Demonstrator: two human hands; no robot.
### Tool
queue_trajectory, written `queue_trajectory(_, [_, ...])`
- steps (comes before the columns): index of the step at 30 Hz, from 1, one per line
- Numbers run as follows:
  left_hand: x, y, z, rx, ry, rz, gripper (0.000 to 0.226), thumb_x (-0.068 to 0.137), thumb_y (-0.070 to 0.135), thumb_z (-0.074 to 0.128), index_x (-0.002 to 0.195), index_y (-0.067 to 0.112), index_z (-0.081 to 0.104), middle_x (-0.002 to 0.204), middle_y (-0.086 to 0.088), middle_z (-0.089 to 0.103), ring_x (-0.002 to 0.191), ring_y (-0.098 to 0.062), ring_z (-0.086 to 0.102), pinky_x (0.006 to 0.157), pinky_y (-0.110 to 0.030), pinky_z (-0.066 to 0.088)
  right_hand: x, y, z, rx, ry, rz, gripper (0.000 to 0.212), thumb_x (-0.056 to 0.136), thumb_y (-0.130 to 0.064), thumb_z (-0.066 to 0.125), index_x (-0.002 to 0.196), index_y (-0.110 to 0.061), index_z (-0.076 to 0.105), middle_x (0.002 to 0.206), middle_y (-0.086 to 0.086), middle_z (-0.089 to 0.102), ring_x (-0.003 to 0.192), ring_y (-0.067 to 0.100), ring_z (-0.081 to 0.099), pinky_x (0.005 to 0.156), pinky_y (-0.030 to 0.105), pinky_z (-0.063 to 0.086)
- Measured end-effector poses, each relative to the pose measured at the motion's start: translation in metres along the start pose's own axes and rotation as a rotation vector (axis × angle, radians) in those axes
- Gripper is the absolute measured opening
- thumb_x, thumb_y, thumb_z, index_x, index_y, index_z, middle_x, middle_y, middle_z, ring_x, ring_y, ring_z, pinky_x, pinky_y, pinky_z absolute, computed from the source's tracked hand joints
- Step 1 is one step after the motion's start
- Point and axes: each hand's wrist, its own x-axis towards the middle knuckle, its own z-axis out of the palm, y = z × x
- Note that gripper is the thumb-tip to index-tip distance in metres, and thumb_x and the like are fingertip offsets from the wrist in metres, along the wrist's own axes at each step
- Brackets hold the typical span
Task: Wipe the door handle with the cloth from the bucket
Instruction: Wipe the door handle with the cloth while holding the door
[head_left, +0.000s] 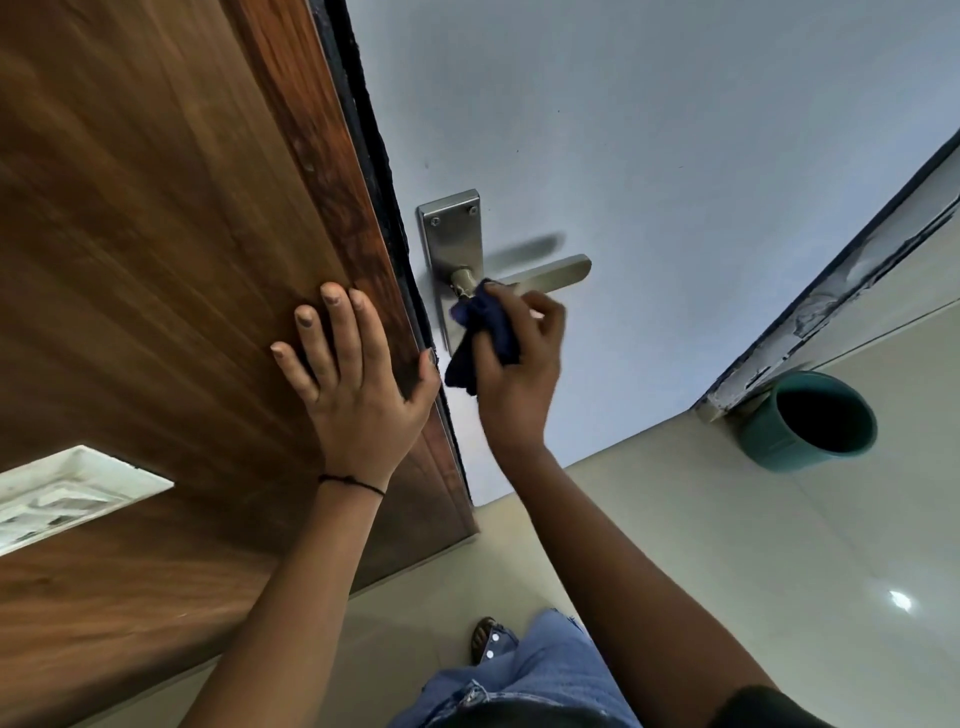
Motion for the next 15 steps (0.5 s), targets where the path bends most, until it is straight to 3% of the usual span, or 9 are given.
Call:
queue_trajectory(3, [-0.001, 0.001, 0.001, -0.01, 0.008, -0.001, 0.081, 0.089, 0.049, 0.049, 0.145, 0.004, 0.01, 0.149, -0.019, 0.012, 0.144, -0.019, -0.026, 0.116, -0.041, -0.014, 0.003, 0.003, -0.004, -0.031, -0.064, -0.055, 0.04, 0.079, -0.016, 0.054, 0.118, -0.022, 0.065, 0.112, -0.01, 0.041, 0.102, -0.011, 0.047, 0.084, 0.0, 0.037])
queue_trajectory(6, [-0.002, 0.001, 0.003, -0.009, 0.005, 0.004, 0.082, 0.088, 0.049, 0.049, 0.144, 0.004, 0.01, 0.143, -0.019, 0.02, 0.143, -0.034, -0.004, 0.116, -0.04, -0.015, 0.021, 0.007, -0.017, -0.035, 0.061, 0.018, 0.039, 0.082, -0.012, 0.055, 0.118, -0.021, 0.065, 0.111, -0.006, 0.041, 0.099, -0.013, 0.049, 0.083, -0.001, 0.038])
queue_trajectory(8, [-0.002, 0.001, 0.003, -0.002, 0.001, 0.019, 0.081, 0.088, 0.049, 0.048, 0.144, 0.004, 0.01, 0.142, -0.019, 0.02, 0.132, -0.041, 0.013, 0.116, -0.04, -0.015, 0.02, 0.004, -0.016, -0.06, 0.022, -0.024, 0.039, 0.083, -0.014, 0.054, 0.12, -0.02, 0.063, 0.113, -0.005, 0.04, 0.1, -0.009, 0.049, 0.083, 0.001, 0.04])
queue_trajectory(12, [-0.003, 0.0, 0.004, 0.009, 0.002, 0.028, 0.08, 0.089, 0.048, 0.048, 0.144, 0.003, 0.011, 0.142, -0.02, 0.022, 0.128, -0.041, 0.02, 0.116, -0.041, -0.014, 0.005, 0.004, -0.003, -0.222, -0.168, -0.277, 0.042, 0.085, -0.023, 0.054, 0.125, -0.011, 0.061, 0.123, 0.002, 0.04, 0.109, 0.026, 0.052, 0.088, 0.032, 0.054])
queue_trajectory(15, [-0.003, 0.001, 0.003, 0.026, 0.007, 0.038, 0.078, 0.09, 0.046, 0.05, 0.143, 0.0, 0.017, 0.141, -0.023, 0.031, 0.127, -0.042, 0.023, 0.116, -0.042, -0.011, 0.009, 0.011, 0.0, -0.423, -0.173, -0.46, 0.037, 0.09, -0.027, 0.055, 0.121, -0.01, 0.065, 0.123, 0.007, 0.05, 0.106, 0.029, 0.053, 0.084, 0.035, 0.052])
